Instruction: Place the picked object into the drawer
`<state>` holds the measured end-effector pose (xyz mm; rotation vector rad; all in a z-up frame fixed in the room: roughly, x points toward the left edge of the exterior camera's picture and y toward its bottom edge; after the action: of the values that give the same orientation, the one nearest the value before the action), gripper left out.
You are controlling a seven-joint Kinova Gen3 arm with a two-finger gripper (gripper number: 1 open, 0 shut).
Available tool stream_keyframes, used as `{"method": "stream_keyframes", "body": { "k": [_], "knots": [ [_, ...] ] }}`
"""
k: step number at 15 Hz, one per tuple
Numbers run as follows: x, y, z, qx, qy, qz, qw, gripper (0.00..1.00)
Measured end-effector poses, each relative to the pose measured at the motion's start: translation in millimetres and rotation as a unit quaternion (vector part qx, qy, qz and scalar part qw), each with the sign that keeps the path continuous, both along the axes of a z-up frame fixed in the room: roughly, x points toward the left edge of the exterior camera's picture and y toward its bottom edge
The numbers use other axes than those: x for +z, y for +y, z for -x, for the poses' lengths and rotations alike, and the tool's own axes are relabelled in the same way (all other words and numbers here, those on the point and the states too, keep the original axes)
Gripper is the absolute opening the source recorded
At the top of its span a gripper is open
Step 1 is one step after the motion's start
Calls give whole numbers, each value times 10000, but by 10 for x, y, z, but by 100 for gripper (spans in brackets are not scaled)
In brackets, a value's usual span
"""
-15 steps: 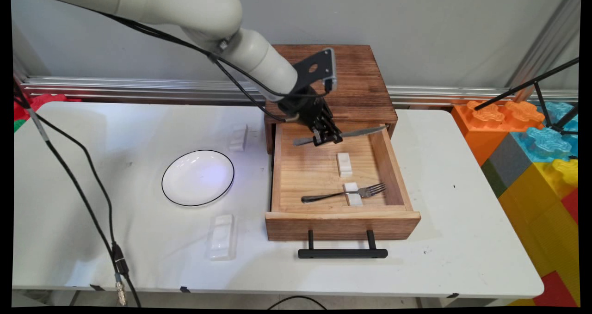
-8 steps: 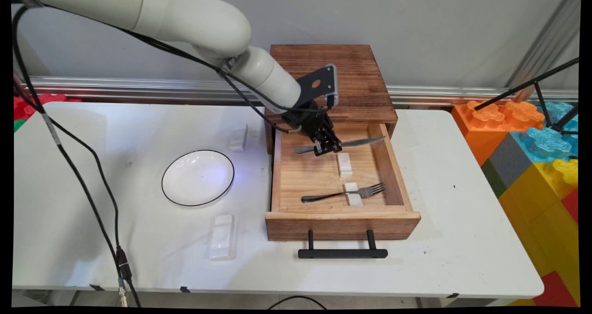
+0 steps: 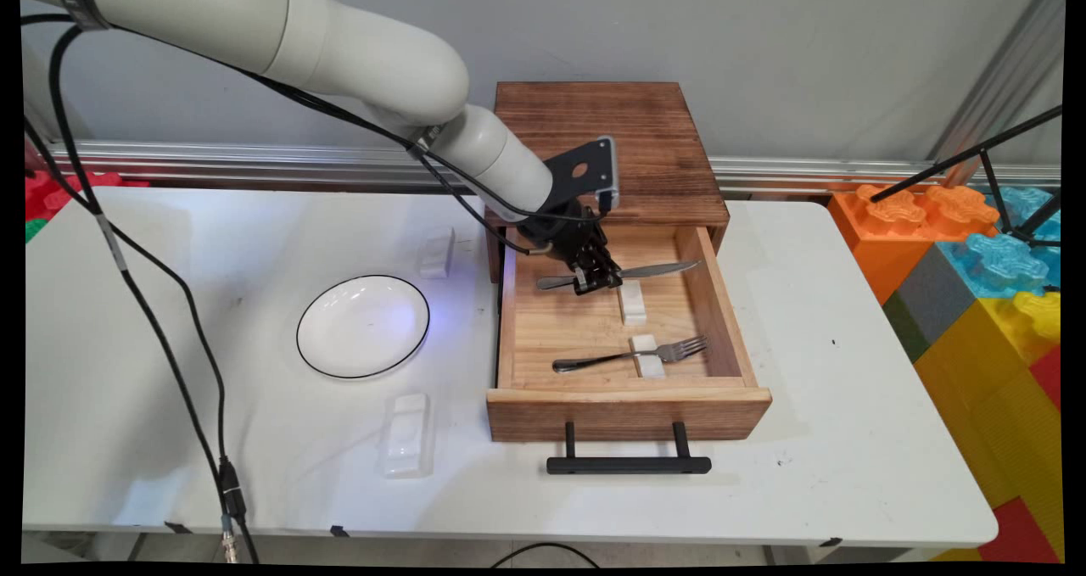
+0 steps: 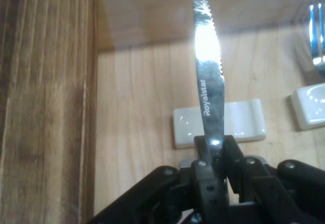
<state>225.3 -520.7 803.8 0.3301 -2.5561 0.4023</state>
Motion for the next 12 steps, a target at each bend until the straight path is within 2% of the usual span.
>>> {"method": "stream_keyframes", "body": {
  "k": [12],
  "knots": [
    [-197,1,13,37,-48,-76,10000,0]
  ]
}}
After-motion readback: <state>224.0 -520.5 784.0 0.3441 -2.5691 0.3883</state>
